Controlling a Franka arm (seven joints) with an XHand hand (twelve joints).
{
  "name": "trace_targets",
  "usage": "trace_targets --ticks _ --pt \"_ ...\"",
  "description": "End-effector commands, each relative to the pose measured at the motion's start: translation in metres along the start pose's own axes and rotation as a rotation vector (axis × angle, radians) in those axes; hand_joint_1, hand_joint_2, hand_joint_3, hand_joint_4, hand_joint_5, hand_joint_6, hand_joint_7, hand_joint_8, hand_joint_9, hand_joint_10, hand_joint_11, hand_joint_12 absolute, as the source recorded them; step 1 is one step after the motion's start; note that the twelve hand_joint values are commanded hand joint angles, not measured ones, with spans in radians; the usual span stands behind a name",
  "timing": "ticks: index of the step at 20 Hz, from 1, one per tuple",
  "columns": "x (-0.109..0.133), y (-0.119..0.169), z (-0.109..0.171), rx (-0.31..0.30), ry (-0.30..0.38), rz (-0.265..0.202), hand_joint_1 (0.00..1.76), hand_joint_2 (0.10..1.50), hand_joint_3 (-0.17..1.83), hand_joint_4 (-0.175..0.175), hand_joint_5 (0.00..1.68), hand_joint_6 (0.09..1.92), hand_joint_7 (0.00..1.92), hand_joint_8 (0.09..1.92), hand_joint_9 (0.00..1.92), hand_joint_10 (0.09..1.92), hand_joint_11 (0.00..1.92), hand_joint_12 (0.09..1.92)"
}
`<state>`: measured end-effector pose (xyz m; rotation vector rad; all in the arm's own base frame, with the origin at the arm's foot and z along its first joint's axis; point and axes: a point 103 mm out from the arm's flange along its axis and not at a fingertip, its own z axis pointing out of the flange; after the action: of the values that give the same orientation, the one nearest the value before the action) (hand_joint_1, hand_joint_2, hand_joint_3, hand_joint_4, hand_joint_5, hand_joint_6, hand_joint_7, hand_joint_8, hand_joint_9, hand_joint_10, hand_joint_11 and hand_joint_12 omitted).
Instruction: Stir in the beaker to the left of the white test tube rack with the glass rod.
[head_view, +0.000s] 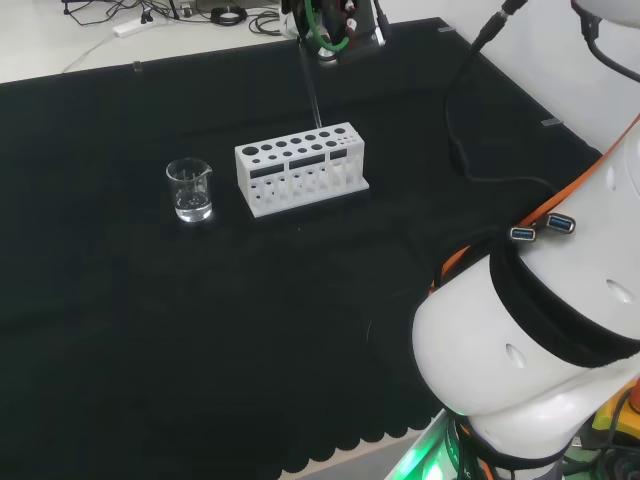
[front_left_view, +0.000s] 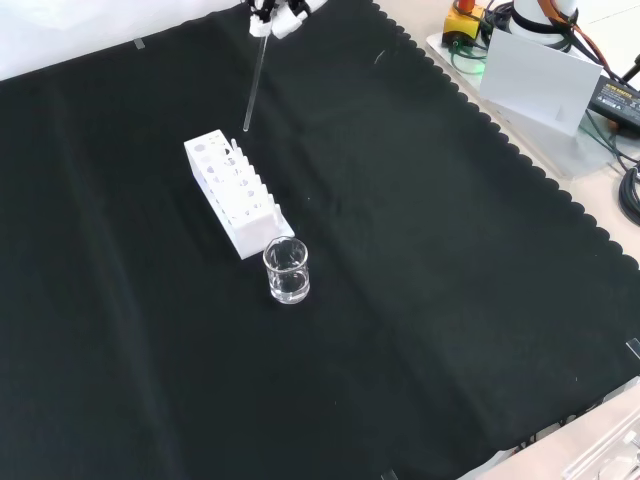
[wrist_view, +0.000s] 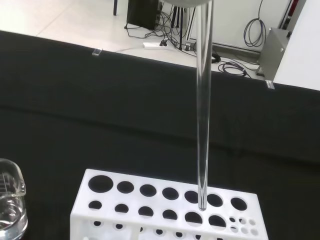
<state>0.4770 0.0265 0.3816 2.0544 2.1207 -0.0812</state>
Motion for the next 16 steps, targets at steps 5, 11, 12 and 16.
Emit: trace_targets --ticks 5,11,12,16 --pt "0.004 -0.002 0.007 -0.018 0.035 -0.03 1.31 1.1 -0.17 -0.175 1.37 0.09 1.18 1.0 1.53 0.89 1.59 0.59" --pt "0.02 -0.003 -0.001 -0.023 0.073 -0.073 1.31 1.1 -0.17 -0.175 1.37 0.09 1.18 1.0 1.53 0.89 1.59 0.59" --pt "0.026 -0.006 0.005 -0.026 0.076 -0.072 1.31 1.1 -0.17 -0.175 1.37 0.09 1.18 1.01 1.53 0.89 1.59 0.59" --pt "0.035 -0.001 0.011 -0.031 0.107 -0.099 1.31 1.1 -0.17 -0.175 1.37 0.09 1.17 1.01 1.53 0.89 1.59 0.59"
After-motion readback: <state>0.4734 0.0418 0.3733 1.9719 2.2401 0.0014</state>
